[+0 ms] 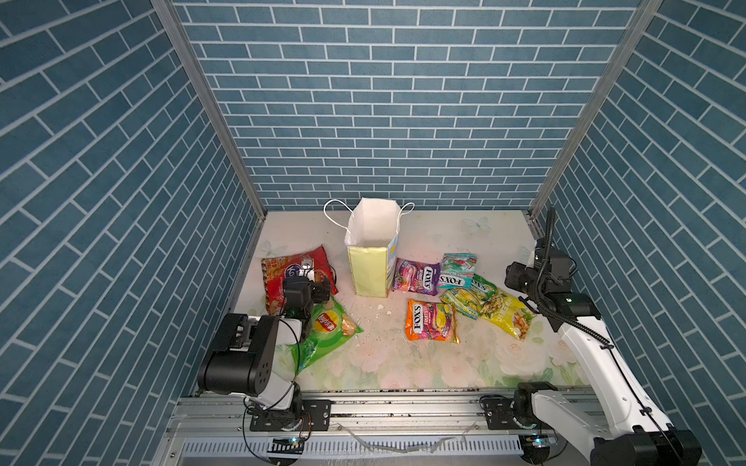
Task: Take the snacks out of the paper bag
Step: Reset both arms
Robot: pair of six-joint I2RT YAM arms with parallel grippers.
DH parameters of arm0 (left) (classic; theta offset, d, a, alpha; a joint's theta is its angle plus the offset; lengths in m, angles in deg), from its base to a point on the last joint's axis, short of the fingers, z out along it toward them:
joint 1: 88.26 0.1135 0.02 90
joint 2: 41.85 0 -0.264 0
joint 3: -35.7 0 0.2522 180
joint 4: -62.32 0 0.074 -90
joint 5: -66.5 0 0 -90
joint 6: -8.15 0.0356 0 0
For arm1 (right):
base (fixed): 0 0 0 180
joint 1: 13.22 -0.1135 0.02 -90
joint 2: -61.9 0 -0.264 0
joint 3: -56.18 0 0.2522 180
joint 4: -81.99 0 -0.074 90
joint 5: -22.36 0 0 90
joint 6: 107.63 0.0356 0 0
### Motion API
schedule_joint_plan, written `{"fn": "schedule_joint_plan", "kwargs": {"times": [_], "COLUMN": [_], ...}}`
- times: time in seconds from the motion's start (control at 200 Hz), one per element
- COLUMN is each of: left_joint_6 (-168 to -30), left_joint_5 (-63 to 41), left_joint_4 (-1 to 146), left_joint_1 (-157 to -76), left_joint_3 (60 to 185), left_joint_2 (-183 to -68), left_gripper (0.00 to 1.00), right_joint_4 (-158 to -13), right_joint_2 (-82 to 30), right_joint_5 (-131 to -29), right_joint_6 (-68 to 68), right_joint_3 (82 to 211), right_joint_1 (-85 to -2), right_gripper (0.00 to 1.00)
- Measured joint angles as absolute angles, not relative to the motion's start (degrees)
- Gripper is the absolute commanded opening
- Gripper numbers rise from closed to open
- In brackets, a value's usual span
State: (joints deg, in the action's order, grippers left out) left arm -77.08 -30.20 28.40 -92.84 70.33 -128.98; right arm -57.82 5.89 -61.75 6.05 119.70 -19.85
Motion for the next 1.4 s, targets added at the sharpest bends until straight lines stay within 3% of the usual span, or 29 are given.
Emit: {"fn": "schedule_joint_plan", "kwargs": {"times": [0.245,0.485,0.66,1.025,1.28,1.36,1.375,1.4], "left_joint_6": [-77.06,-76.99,-76.55,-76.05,-76.01,-76.01,-76.01,-76.01], "left_joint_5": [-30.31,-30.31,-29.55,-28.78,-28.74,-28.72,-28.72,-28.69], "left_joint_4": [25.97,25.32,24.81,24.75,24.75,24.75,24.75,24.75], "left_joint_1": [-92.62,-92.62,-92.62,-92.6,-92.58,-92.58,-92.58,-92.56], "left_joint_3": [70.37,70.37,70.37,70.37,70.37,70.37,70.37,70.37], "left_joint_2": [-128.98,-128.98,-128.98,-128.98,-128.98,-128.98,-128.98,-128.98], "left_gripper": [1.0,1.0,1.0,1.0,1.0,1.0,1.0,1.0], "right_joint_4": [-66.36,-95.17,-112.04,-136.81,-136.06,-135.91,-135.8,-135.8], "right_joint_2": [5.91,-1.69,-13.13,-26.17,-26.44,-26.44,-26.44,-26.44], "right_joint_5": [-54.93,-54.47,-56.22,-65.33,-65.99,-65.99,-65.96,-66.01], "right_joint_6": [2.18,-5.55,-8.44,-10.38,-10.62,-10.67,-10.52,-10.62], "right_joint_3": [108.86,92.14,90.13,87.35,91.14,91.24,91.24,91.22], "right_joint_1": [-19.09,-16.11,-14.82,-7.57,-8.25,-8.35,-8.35,-8.35], "right_gripper": [0.55,0.58,0.58,0.58,0.75,0.69,0.73,0.95]}}
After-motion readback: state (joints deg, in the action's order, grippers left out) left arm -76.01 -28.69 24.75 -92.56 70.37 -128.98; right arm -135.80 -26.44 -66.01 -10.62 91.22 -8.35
